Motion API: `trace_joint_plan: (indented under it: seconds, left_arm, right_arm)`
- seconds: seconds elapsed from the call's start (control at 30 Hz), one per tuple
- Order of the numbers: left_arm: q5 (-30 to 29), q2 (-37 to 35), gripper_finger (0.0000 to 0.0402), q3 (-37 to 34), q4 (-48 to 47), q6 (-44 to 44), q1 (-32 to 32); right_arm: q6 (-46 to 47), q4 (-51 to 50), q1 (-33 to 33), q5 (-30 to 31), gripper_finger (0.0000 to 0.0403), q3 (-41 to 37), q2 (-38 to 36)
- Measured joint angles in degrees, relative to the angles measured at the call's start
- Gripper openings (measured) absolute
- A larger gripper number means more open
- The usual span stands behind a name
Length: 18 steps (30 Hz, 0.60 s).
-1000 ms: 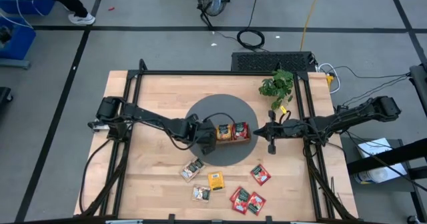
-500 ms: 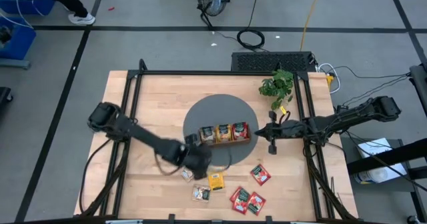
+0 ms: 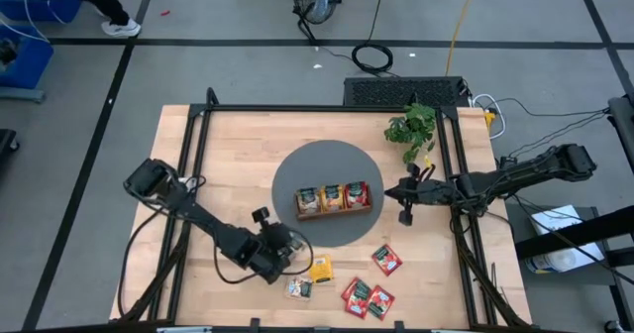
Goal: Pick & Place Tea
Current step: Put the red tea bag into the right slot of the wooden organizer
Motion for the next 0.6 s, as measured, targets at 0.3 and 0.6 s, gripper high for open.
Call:
trace_joint_plan:
  seconds: [0.3,0.6]
  left_arm:
    - [1.36,-0.08,0.0030,-3.16,3.31,-6.36,1.62]
    - [0.92,-0.09,0.0031,-3.22,8.57,-5.03,4.72]
  right_arm:
    - [6.58,-4.00,-0.03,7.28,0.0000,-0.02,0.23]
    - [6.78,-3.15,-0.10,5.56,0.0000,-3.15,0.23]
